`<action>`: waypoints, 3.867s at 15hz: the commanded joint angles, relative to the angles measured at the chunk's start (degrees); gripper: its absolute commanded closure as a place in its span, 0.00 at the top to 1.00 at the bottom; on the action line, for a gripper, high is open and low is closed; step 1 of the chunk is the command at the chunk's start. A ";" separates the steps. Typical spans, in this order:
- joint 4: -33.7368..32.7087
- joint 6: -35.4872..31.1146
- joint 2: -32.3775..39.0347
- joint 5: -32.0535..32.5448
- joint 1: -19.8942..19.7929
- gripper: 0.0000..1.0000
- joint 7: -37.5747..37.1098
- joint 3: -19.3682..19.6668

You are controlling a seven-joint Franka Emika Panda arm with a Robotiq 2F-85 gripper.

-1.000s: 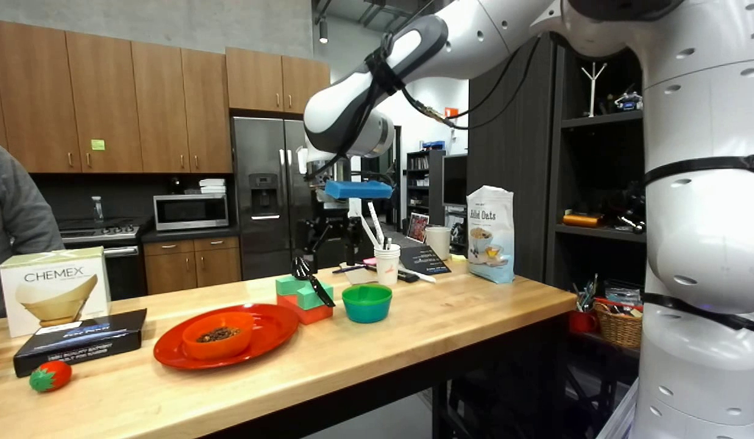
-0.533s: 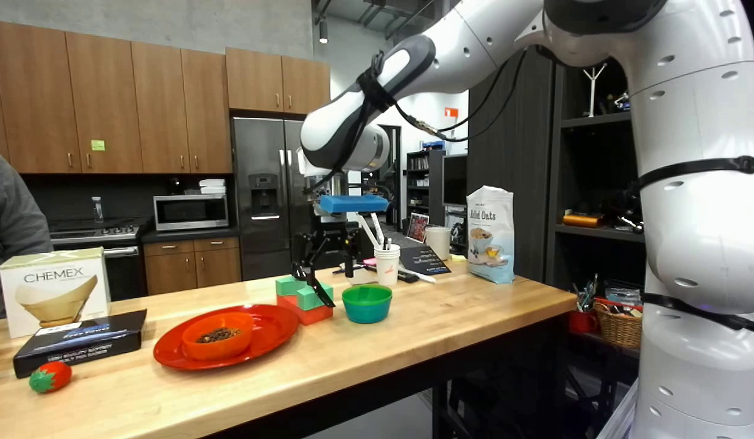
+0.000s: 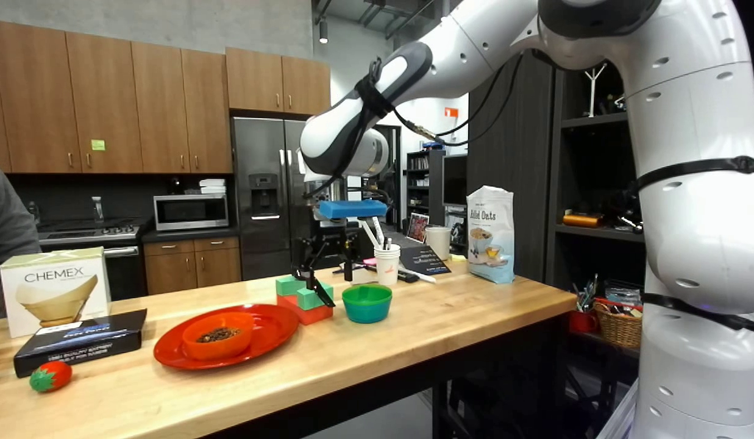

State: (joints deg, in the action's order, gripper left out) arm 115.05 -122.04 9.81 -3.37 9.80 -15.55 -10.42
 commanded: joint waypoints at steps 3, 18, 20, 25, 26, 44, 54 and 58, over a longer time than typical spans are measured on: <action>-0.14 0.20 0.12 -0.12 0.64 1.00 0.07 0.60; -2.69 -1.61 2.37 -0.21 -0.27 1.00 1.92 1.87; -3.81 -1.24 2.80 -0.45 -0.68 1.00 2.84 2.36; -6.16 -0.65 4.35 -3.25 -1.59 1.00 6.87 2.39; -6.22 -1.21 4.61 -5.32 -1.98 1.00 8.41 2.08; -8.09 6.62 8.11 -7.58 -1.39 1.00 12.20 2.26; -13.00 5.85 12.20 -4.44 -1.12 1.00 11.00 3.19; -14.84 6.02 13.46 -5.74 -1.33 1.00 11.34 2.79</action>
State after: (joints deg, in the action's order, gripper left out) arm 102.38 -116.76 22.06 -8.69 8.45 -3.72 -7.64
